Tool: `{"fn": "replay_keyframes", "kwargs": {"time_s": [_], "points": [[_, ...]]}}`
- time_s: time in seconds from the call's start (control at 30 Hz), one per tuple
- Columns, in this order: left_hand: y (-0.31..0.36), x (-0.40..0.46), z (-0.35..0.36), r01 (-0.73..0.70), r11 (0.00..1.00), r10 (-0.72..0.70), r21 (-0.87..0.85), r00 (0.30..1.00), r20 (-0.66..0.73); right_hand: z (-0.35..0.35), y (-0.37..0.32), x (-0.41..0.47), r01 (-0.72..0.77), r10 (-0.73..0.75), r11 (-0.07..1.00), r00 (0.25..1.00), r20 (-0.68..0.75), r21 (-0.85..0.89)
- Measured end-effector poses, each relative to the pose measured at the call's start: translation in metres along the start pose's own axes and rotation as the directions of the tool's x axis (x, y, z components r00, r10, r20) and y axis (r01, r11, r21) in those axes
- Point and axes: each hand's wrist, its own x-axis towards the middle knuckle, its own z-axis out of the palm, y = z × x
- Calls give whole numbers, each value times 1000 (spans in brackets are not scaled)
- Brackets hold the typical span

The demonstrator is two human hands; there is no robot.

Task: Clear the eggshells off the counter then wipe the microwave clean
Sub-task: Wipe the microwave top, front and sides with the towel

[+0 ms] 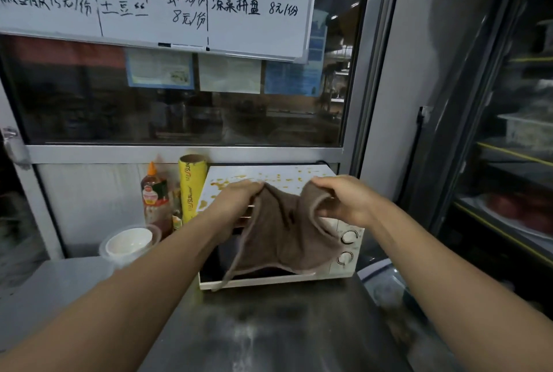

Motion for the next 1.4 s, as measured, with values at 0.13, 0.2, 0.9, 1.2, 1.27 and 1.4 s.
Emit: {"fn": "replay_keyframes", "kwargs": {"time_s": [0.13,0.2,0.9,1.2,1.27,1.4], "points": [[14,20,41,35,973,-10,-228,994,113,-2,-8,21,97,-71,988,978,195,-124],[19,32,52,-4,986,22,-167,995,102,-13,-10,31,125,-85,979,967,242,-158],[-26,182,102,-103,595,131,797,991,30,-173,66,188,327,-151,262,943,296,-908],[-60,174,46,-95,131,-15,987,995,98,-162,103,208,453,-113,-26,884,453,-891],[-68,174,37,-122,84,15,989,993,121,-132,108,206,462,-136,-55,875,465,-885],[-79,175,32,-91,168,158,982,985,64,-62,115,200,459,-187,-88,864,467,-884]]}}
